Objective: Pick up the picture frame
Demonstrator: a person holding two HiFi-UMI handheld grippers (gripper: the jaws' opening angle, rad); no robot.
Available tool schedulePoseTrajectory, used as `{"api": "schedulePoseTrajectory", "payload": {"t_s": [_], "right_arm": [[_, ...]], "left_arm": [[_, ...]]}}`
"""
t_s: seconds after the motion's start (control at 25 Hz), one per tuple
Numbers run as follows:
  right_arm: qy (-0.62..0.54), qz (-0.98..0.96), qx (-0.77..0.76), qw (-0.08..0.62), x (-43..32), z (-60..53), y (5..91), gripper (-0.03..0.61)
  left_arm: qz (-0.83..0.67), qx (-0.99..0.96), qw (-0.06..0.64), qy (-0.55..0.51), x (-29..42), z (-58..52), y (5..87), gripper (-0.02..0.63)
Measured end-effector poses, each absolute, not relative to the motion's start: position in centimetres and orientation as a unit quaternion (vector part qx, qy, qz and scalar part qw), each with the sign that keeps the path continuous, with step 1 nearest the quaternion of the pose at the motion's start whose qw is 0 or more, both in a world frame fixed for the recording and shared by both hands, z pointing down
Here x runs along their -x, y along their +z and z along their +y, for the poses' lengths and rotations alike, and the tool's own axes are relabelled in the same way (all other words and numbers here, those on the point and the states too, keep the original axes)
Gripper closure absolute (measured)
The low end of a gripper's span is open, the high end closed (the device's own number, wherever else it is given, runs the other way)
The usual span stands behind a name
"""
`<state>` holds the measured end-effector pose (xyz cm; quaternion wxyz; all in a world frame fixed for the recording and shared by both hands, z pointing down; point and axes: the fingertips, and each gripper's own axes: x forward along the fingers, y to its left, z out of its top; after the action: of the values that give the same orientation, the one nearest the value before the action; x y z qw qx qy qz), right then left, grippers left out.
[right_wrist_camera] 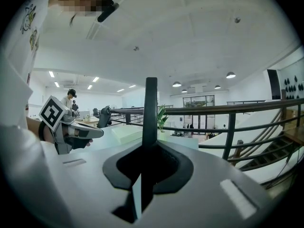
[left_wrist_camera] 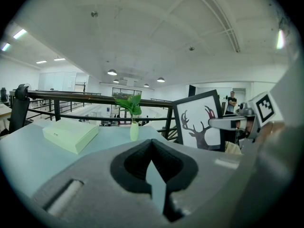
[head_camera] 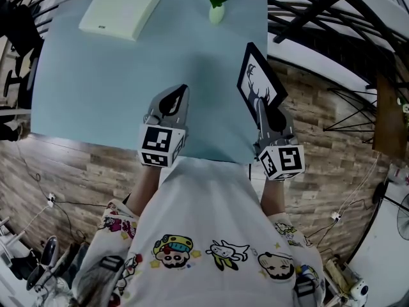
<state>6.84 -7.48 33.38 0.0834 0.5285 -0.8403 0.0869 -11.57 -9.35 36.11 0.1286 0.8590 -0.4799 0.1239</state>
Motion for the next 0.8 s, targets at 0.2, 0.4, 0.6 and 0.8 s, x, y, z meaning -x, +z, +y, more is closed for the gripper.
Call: {"api": "schedulePoseTrajectory", "payload": {"t_s": [0.2, 0.4, 0.6, 0.8], "right_arm": [[0.084, -0.84, -0.529, 0.086, -6.87, -7.47, 33.31, 0.54], [0.085, -0.84, -0.529, 0.088, -6.93, -7.58, 33.6, 0.54], [0.087, -0.84, -0.528, 0.089, -6.78, -7.5, 33.64, 0.54], [0.088, -0.84, -0.527, 0.091, -6.85, -7.57, 33.75, 0.54]], "left_arm": [[-0.482, -0.858, 0.129, 0.124, 11.76, -9.34, 36.01, 0.617], [-0.486, -0.855, 0.133, 0.121, 11.9, -9.4, 36.2, 0.615], [-0.488, -0.854, 0.131, 0.121, 12.06, -9.41, 36.09, 0.617], [-0.488, -0.853, 0.136, 0.121, 12.01, -9.41, 36.21, 0.617]]}}
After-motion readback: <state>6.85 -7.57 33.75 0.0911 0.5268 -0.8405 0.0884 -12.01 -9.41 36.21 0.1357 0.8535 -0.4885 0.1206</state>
